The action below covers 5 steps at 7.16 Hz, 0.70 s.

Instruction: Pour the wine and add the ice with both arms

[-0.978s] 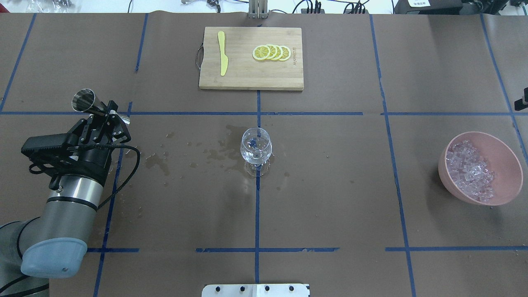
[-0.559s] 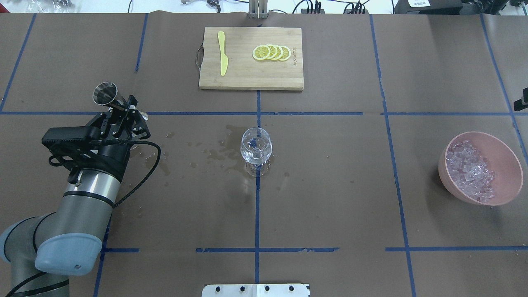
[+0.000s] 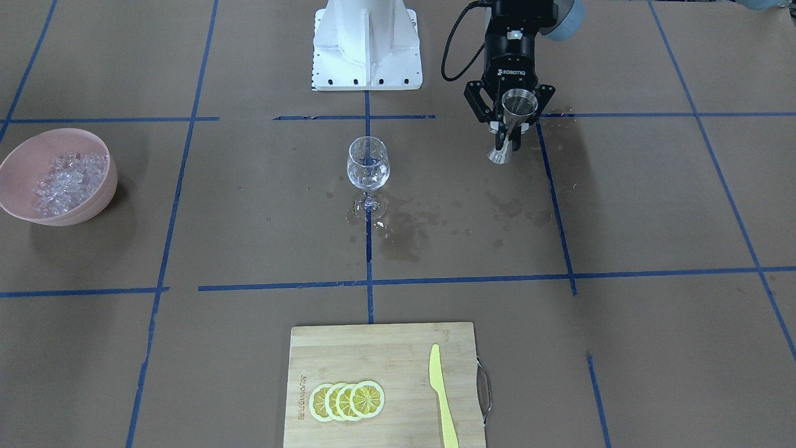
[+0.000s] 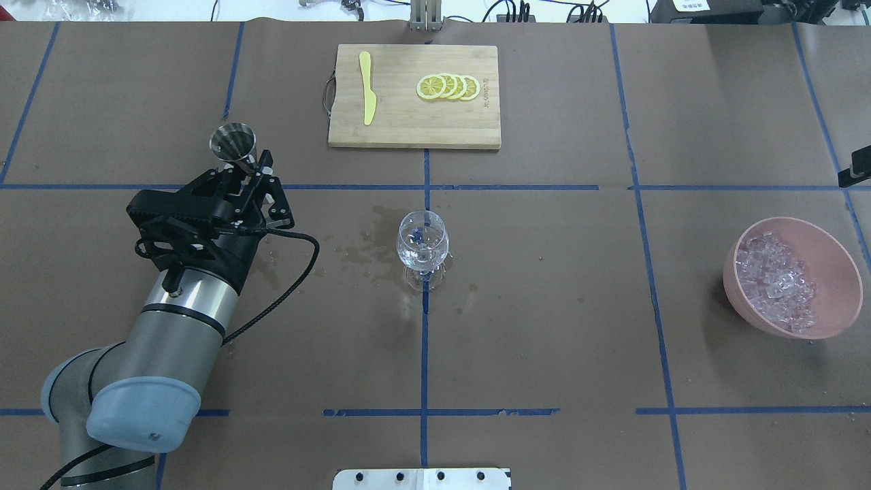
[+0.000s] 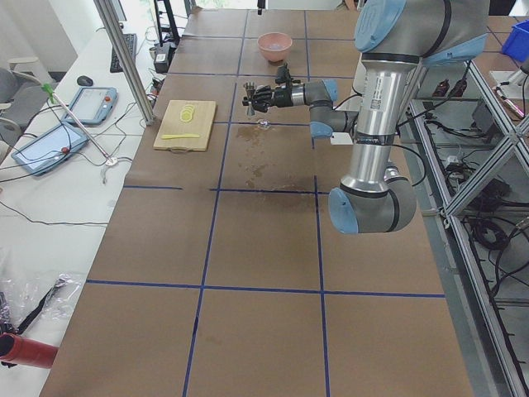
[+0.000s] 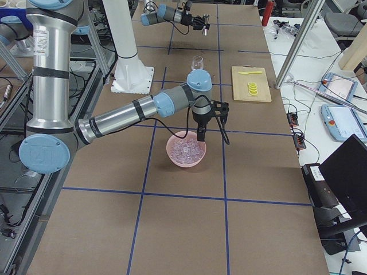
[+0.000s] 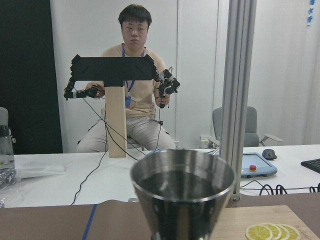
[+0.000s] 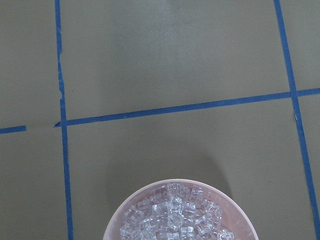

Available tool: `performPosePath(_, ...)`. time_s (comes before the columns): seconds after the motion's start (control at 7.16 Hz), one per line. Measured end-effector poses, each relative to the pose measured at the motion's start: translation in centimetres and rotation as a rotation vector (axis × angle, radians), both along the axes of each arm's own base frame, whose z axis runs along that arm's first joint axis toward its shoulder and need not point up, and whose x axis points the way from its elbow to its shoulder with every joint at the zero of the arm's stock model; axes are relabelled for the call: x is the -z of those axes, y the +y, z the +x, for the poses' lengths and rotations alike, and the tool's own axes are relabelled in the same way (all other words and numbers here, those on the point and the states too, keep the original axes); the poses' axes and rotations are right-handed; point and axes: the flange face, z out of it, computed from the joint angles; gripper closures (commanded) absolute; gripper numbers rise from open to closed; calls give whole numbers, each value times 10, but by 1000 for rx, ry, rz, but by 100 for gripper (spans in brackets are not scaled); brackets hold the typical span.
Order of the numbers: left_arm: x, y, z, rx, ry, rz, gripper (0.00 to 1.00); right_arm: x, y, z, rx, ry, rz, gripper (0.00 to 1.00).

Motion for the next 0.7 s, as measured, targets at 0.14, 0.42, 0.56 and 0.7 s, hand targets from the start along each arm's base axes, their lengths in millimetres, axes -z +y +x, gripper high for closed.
performPosePath(0.14, 9, 0, 5, -31, -26, 13, 100, 0, 4, -6, 5, 4, 8, 0)
performPosePath(0.42, 19, 2, 20, -95, -49, 20, 100, -16, 24, -13, 12, 12, 44, 0)
performPosePath(0.56, 26, 2, 29, -123, -50, 23, 100, -21, 31, -19, 18, 17, 54, 0)
performPosePath(0.7, 32, 2, 36, -148, -71, 33, 100, -23, 35, -26, 30, 22, 58, 0)
